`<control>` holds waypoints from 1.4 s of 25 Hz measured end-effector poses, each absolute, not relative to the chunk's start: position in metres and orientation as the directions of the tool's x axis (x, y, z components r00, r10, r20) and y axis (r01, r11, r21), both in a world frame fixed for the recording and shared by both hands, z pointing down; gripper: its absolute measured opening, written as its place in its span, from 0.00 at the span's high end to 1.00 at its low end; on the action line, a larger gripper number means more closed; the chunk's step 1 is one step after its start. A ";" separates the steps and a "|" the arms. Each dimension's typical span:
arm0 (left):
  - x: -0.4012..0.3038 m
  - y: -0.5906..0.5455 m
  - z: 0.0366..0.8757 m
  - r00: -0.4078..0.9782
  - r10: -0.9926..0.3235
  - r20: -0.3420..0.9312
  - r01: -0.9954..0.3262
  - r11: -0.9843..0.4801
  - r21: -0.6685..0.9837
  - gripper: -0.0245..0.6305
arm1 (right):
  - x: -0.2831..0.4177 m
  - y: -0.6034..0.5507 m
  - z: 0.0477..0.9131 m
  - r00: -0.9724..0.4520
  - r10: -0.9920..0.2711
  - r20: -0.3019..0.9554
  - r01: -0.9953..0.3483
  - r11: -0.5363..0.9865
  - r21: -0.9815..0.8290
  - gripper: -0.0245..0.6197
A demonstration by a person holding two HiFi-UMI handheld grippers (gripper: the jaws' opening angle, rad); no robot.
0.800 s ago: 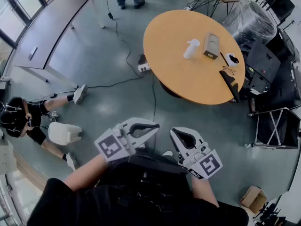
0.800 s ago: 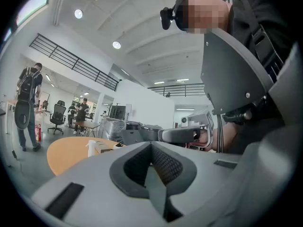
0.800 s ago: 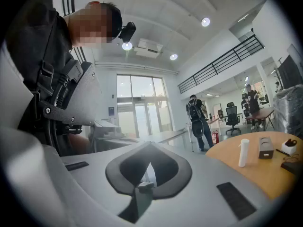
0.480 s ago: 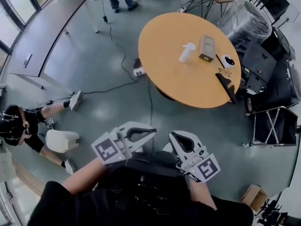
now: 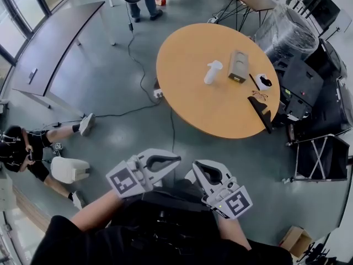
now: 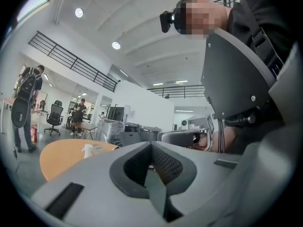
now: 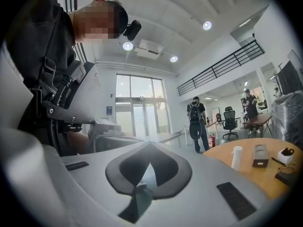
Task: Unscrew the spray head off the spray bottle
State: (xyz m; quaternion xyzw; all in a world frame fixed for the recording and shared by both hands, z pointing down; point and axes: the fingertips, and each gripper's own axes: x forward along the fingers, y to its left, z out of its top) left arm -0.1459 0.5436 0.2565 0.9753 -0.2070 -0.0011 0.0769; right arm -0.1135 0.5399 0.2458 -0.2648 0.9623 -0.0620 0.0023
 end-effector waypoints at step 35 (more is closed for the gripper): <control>0.099 0.415 0.272 0.852 -0.507 0.133 -0.521 -0.845 0.117 0.94 | 0.105 0.413 0.268 -0.946 -0.323 0.003 -0.318 0.931 -0.180 0.96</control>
